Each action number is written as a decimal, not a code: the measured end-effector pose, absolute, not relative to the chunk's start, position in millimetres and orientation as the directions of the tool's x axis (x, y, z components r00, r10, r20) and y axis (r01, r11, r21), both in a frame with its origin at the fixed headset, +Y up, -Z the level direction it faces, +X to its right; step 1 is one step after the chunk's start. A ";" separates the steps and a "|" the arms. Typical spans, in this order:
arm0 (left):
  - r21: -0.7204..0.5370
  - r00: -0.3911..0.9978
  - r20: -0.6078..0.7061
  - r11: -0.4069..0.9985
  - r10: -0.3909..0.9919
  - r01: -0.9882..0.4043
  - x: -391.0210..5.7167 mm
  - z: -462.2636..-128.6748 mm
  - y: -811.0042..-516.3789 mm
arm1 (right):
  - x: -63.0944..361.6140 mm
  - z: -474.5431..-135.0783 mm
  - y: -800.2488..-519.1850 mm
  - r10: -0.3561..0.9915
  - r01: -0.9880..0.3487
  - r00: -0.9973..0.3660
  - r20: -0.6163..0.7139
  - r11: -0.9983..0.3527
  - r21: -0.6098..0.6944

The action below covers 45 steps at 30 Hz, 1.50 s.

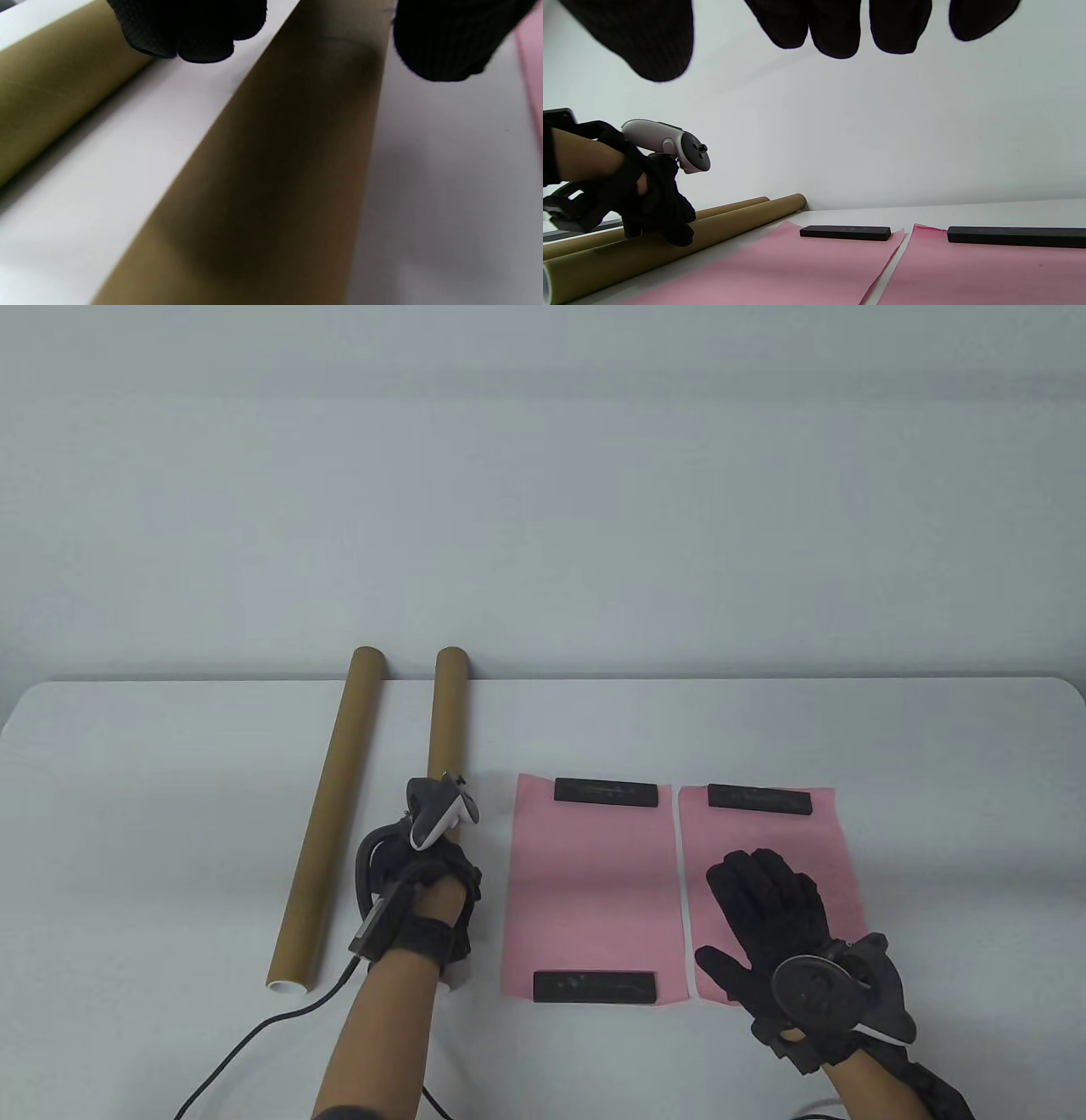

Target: Roll up papers and store in mailing tubes

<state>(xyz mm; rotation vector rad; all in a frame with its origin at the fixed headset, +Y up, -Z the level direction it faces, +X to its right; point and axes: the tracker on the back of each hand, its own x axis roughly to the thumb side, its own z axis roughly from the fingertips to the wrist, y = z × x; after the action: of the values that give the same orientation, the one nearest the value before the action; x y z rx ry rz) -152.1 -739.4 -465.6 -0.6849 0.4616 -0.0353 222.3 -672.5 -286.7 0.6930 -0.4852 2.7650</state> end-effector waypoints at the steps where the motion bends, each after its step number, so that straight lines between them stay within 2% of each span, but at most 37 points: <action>1: -0.626 0.891 -0.423 0.764 -0.164 -0.156 -153.2 -469.5 -742.4 | 222.2 -286.9 -673.2 0.157 -0.313 -0.856 0.493 -0.916 -0.252; 4: -0.648 0.871 -0.467 0.729 -0.150 -0.221 -154.6 -475.9 -752.6 | 222.4 -287.4 -673.3 0.159 -0.313 -0.853 0.497 -0.918 -0.243; 7: -0.642 0.854 -0.478 0.744 -0.203 -0.183 -153.5 -481.0 -757.5 | 223.7 -288.8 -674.5 0.179 -0.326 -0.851 0.494 -0.917 -0.230; 12: -0.603 0.850 -0.513 0.756 -0.123 -0.254 -152.4 -479.3 -754.0 | 224.5 -289.1 -674.7 0.182 -0.326 -0.852 0.490 -0.918 -0.226; 17: -0.564 0.849 -0.528 0.731 0.038 -0.384 -164.3 -469.6 -727.4 | 225.8 -288.8 -674.7 0.188 -0.333 -0.851 0.490 -0.916 -0.225; 20: -0.539 0.884 -0.467 0.788 0.013 -0.297 -168.0 -460.2 -707.1 | 226.8 -289.3 -675.4 0.197 -0.339 -0.850 0.489 -0.915 -0.220; 26: -0.364 0.939 -0.339 0.929 -0.059 -0.073 -173.2 -429.9 -662.8 | 232.4 -293.1 -677.5 0.227 -0.356 -0.856 0.465 -0.910 -0.211; 31: -0.221 0.971 -0.233 0.975 -0.056 0.003 -176.6 -402.0 -647.7 | 240.8 -296.7 -679.2 0.268 -0.386 -0.859 0.437 -0.899 -0.208; 34: -0.107 0.984 -0.148 0.991 -0.101 0.086 -178.3 -379.0 -641.5 | 247.9 -299.4 -680.7 0.298 -0.407 -0.860 0.414 -0.890 -0.204; 40: 0.099 0.985 -0.048 0.980 -0.167 0.172 -181.8 -333.4 -631.1 | 263.2 -305.9 -683.4 0.435 -0.521 -0.824 0.363 -0.833 -0.184; 45: 0.241 0.980 0.000 0.951 -0.199 0.193 -190.9 -303.0 -627.2 | 271.6 -310.1 -687.2 0.621 -0.689 -0.692 0.367 -0.720 -0.082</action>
<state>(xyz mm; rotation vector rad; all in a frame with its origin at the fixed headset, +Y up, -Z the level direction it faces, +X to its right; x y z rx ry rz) -190.9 -627.2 -303.0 0.2431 -0.0243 -0.1994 271.6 -687.2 -310.1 0.4099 -0.2763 2.3568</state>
